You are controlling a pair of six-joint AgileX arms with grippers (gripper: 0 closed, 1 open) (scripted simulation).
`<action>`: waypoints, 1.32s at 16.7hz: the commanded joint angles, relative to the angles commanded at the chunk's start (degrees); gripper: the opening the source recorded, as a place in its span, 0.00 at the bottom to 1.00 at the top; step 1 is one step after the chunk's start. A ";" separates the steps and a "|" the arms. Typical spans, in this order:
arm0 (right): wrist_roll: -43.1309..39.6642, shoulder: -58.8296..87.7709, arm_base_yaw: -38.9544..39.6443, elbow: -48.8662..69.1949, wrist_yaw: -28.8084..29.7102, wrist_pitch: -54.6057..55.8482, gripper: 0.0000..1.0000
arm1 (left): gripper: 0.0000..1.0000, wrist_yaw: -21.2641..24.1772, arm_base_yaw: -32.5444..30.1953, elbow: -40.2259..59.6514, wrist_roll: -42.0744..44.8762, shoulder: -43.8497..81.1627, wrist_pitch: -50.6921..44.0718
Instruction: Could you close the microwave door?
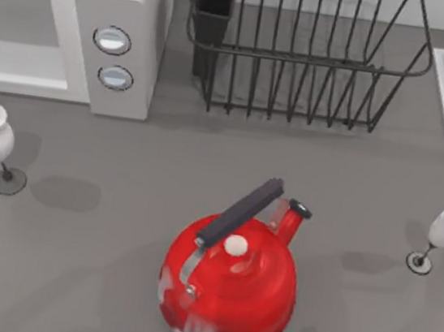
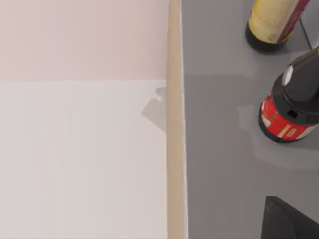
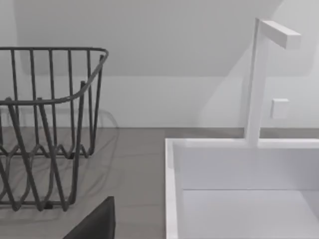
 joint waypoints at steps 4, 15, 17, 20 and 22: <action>0.00 0.00 0.00 0.00 0.00 0.00 1.00 | 0.00 0.10 0.10 -7.31 0.16 3.63 11.97; 0.00 0.00 0.00 0.00 0.00 0.00 1.00 | 0.00 -1.21 -2.65 -14.59 -2.63 0.86 17.81; 0.00 0.00 0.00 0.00 0.00 0.00 1.00 | 0.00 -2.61 -5.36 -20.18 -5.53 -3.66 20.08; 0.00 0.00 0.00 0.00 0.00 0.00 1.00 | 0.00 -4.68 -9.40 -28.25 -9.90 -10.43 23.58; 0.00 0.00 0.00 0.00 0.00 0.00 1.00 | 0.00 -5.51 -11.04 -30.73 -11.67 -12.79 25.00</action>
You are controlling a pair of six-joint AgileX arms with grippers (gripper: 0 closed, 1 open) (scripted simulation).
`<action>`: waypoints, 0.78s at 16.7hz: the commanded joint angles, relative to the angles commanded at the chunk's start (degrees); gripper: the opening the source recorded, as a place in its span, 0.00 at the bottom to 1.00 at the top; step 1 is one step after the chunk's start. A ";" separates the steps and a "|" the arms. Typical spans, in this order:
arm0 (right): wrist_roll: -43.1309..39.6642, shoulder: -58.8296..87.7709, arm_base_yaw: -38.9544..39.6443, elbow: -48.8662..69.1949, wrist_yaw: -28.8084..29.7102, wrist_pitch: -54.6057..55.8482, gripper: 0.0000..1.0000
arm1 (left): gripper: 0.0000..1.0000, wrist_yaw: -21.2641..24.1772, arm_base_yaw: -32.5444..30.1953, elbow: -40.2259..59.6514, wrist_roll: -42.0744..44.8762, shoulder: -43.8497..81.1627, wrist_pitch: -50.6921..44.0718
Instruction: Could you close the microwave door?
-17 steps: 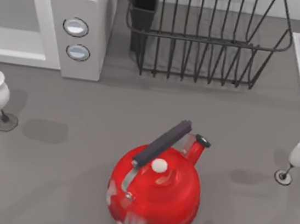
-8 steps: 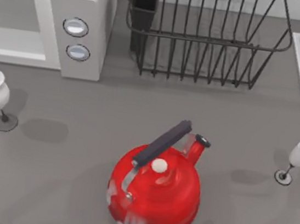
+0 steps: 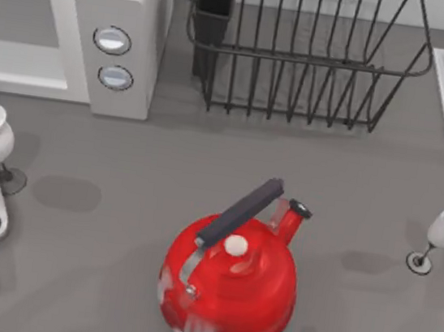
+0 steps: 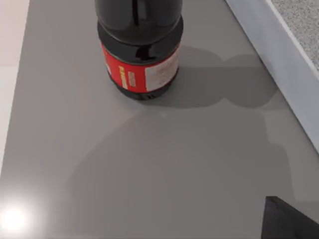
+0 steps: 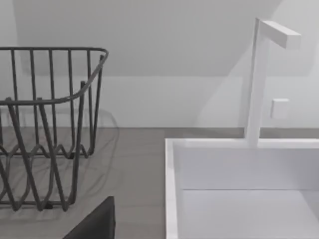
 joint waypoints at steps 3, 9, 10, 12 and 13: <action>0.00 0.00 0.00 0.00 0.00 0.00 1.00 | 0.00 -0.12 -0.23 -0.32 -0.25 -0.30 0.20; 0.00 0.00 0.00 0.00 0.00 0.00 1.00 | 0.00 -3.18 -5.49 -3.45 -5.26 -5.39 1.54; 0.00 0.00 0.00 0.00 0.00 0.00 1.00 | 0.00 -4.46 -7.64 -4.85 -7.17 -7.32 2.04; 0.00 0.00 0.00 0.00 0.00 0.00 1.00 | 0.00 -7.20 -12.22 -8.03 -11.20 -11.29 3.03; 0.00 0.00 0.00 0.00 0.00 0.00 1.00 | 0.00 -8.55 -14.42 -9.64 -13.13 -13.14 3.47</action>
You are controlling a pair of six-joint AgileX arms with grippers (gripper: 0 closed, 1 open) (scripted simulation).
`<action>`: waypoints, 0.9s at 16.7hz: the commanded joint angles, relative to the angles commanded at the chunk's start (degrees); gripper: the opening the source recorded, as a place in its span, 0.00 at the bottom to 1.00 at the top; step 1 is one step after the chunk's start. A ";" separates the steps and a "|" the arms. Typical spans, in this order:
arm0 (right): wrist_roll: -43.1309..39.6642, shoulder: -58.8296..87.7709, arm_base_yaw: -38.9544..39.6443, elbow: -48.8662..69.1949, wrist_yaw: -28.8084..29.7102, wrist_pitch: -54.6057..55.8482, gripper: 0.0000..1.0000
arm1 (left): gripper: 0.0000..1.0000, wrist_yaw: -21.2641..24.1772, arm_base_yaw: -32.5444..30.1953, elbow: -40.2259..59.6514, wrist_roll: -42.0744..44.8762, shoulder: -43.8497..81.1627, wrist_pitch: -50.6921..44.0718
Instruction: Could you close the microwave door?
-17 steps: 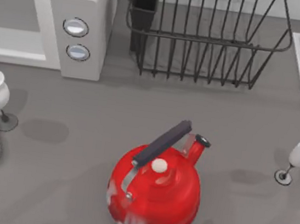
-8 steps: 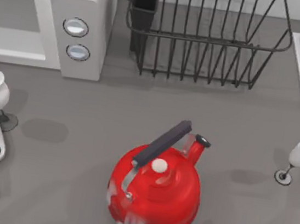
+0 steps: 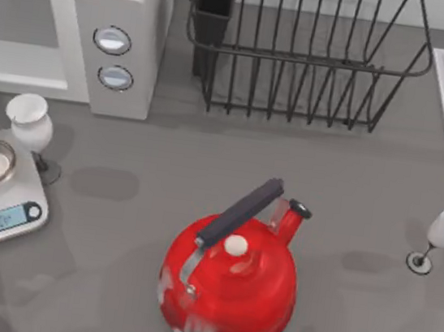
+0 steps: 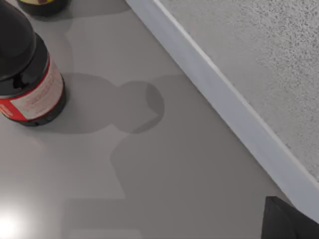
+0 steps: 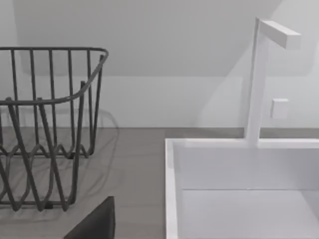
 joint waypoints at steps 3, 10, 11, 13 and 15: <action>0.00 0.00 0.00 0.00 0.00 0.00 1.00 | 0.00 -3.21 -4.97 -3.93 -4.44 -4.00 0.92; 0.00 0.00 0.00 0.00 0.00 0.00 1.00 | 0.00 -5.43 -6.34 -2.69 -6.02 -5.13 1.29; 0.00 0.00 0.00 0.00 0.00 0.00 1.00 | 0.00 -6.50 -7.62 -2.89 -7.06 -5.38 1.24; 0.00 0.00 0.00 0.00 0.00 0.00 1.00 | 0.00 -9.75 -12.01 -3.59 -10.21 -6.28 1.07; 0.00 0.00 0.00 0.00 0.00 0.00 1.00 | 0.00 -13.98 -18.59 -4.64 -14.34 -7.64 0.82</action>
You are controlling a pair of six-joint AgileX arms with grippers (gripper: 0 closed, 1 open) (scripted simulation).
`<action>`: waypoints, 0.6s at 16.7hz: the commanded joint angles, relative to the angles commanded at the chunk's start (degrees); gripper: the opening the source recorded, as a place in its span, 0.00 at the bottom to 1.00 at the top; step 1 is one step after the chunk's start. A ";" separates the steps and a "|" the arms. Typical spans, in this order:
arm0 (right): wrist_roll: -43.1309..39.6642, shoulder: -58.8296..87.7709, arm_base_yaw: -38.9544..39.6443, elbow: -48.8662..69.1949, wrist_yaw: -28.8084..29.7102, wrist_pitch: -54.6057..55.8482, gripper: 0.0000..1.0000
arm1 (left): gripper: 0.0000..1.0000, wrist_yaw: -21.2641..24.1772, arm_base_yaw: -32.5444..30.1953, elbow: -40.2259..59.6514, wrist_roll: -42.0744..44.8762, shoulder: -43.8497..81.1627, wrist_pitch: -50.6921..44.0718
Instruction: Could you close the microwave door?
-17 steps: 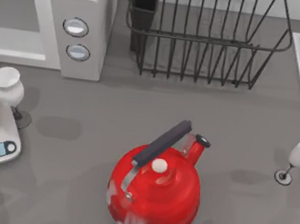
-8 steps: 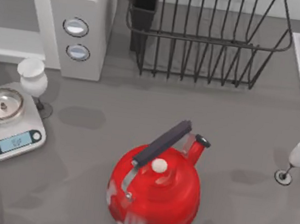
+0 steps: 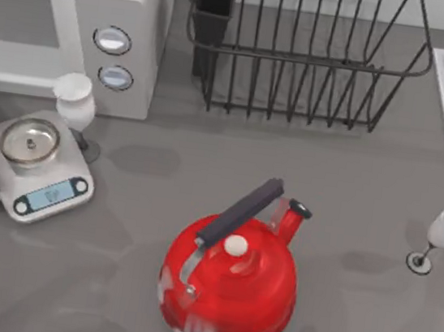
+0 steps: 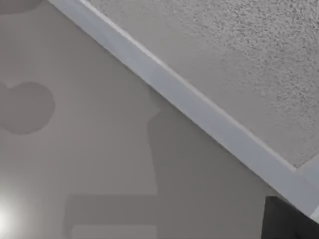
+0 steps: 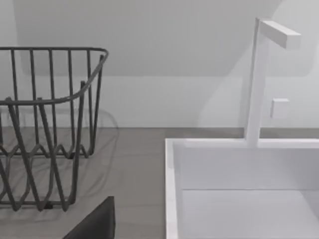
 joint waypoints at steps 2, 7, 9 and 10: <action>0.00 0.00 0.00 0.00 0.00 0.00 1.00 | 0.00 -4.67 -7.34 -0.94 -4.58 -1.72 -0.07; 0.00 0.00 0.00 0.00 0.00 0.00 1.00 | 0.00 -12.87 -17.67 -2.38 -12.65 -5.27 0.11; 0.00 0.00 0.00 0.00 0.00 0.00 1.00 | 0.00 -13.10 -17.90 -2.43 -12.88 -5.39 0.11; 0.00 0.00 0.00 0.00 0.00 0.00 1.00 | 0.00 -13.10 -17.90 -2.43 -12.88 -5.39 0.11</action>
